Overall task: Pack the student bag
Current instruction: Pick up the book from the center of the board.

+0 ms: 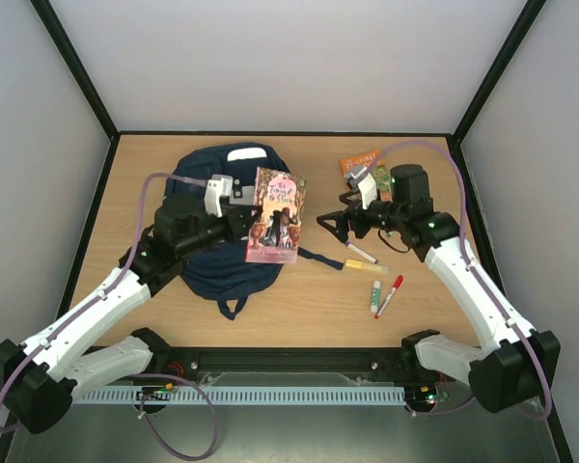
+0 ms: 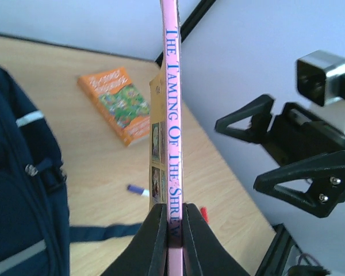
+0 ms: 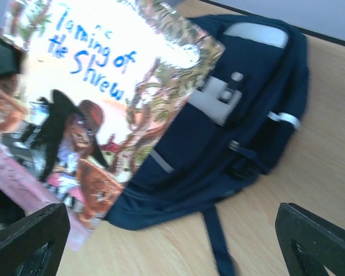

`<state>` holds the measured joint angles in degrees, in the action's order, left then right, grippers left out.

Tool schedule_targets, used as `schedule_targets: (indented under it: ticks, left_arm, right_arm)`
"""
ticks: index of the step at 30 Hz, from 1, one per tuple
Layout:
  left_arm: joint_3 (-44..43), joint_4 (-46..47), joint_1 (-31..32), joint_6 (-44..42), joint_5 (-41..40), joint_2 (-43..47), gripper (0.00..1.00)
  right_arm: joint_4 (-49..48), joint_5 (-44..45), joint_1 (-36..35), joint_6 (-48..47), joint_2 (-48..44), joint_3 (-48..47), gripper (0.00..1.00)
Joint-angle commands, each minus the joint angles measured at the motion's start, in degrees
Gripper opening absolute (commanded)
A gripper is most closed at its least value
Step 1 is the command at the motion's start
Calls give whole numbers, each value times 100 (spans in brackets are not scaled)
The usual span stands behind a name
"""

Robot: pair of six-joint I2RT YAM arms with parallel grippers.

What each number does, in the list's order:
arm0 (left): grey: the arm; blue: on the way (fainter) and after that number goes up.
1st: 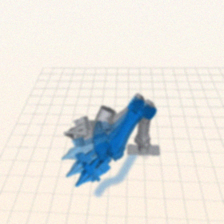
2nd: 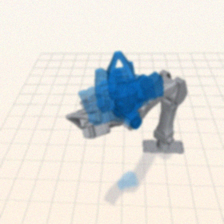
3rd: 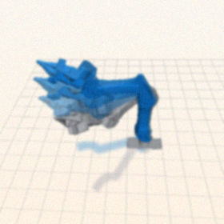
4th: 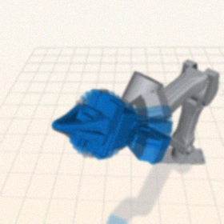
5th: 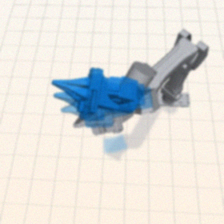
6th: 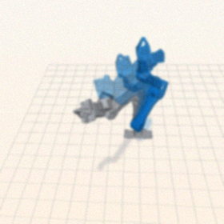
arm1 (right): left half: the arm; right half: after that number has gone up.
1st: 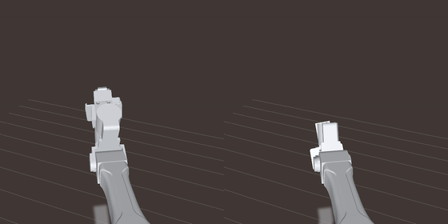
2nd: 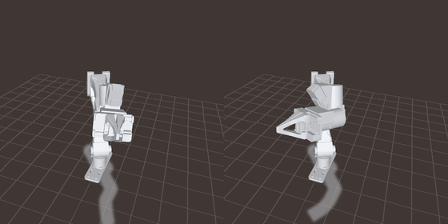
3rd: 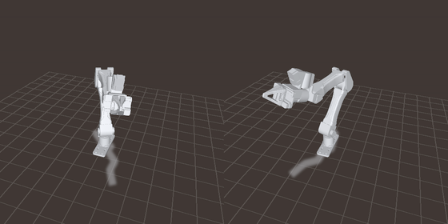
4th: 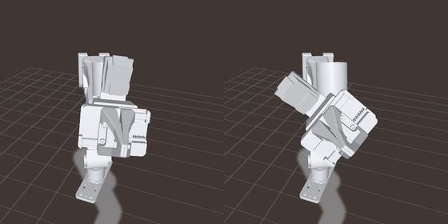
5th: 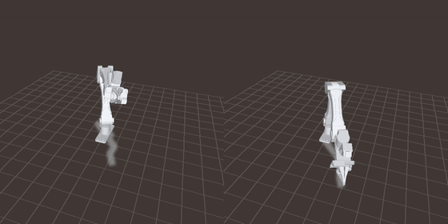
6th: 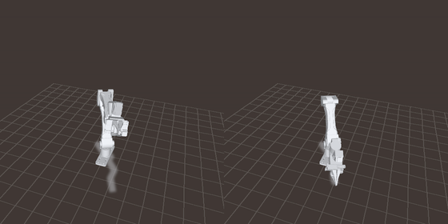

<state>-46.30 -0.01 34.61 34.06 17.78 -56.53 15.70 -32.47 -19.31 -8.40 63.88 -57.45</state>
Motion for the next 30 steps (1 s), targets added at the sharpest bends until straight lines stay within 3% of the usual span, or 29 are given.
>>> schedule_targets:
  ticks: [1, 11, 17, 25, 30]
  left_arm:
    - [-227, 1017, -291, 278, 743, 174, 2]
    - [-422, 2388, -443, 1184, 1520, -82, 2]
    - [-350, 3052, -477, 1557, 1607, -302, 2]
    - [-361, 3152, -552, 1422, 1410, -581, 3]
    - [-386, 2792, -561, 1017, 1043, -546, 2]
  right_arm:
    - [457, -1606, 50, 713, 335, -629, 98]
    - [32, -2831, 50, 1570, 839, -1179, 96]
    - [-581, -3695, 25, 2447, 1186, -1253, 87]
    - [-713, -4016, -330, 2746, 763, -907, 79]
    - [-653, -4014, -362, 2965, 633, -749, 68]
